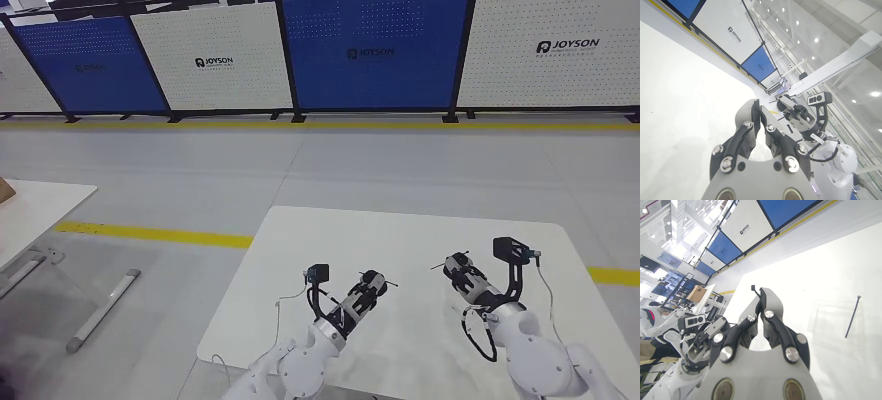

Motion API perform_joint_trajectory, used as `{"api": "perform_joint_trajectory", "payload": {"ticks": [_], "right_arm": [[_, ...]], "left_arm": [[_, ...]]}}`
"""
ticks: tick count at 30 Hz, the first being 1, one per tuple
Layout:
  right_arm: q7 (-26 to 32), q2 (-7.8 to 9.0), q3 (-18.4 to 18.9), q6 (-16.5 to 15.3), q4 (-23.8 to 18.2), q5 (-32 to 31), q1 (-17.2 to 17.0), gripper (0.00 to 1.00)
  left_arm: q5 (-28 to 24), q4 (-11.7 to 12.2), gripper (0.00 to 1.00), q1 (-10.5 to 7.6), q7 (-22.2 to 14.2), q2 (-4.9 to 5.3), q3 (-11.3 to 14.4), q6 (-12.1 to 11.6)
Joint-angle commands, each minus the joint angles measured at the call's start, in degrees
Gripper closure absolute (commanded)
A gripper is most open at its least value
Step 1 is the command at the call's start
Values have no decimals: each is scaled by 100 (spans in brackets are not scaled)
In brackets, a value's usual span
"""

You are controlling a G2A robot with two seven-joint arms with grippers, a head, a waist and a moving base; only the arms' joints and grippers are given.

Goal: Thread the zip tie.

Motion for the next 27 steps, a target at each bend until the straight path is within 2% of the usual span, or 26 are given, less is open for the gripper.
{"api": "perform_joint_trajectory", "payload": {"ticks": [1, 7, 23, 27], "right_arm": [[0, 0, 0, 0, 0, 0, 0, 100], [0, 0, 0, 0, 0, 0, 0, 100], [0, 0, 0, 0, 0, 0, 0, 100], [-147, -11, 31, -176, 34, 88, -136, 100]], "left_arm": [[-52, -10, 100, -14, -1, -4, -28, 16], [-348, -23, 100, -9, -35, -16, -135, 198], [-348, -23, 100, -9, -35, -16, -135, 198], [-348, -23, 100, -9, -35, -16, -135, 198]]}}
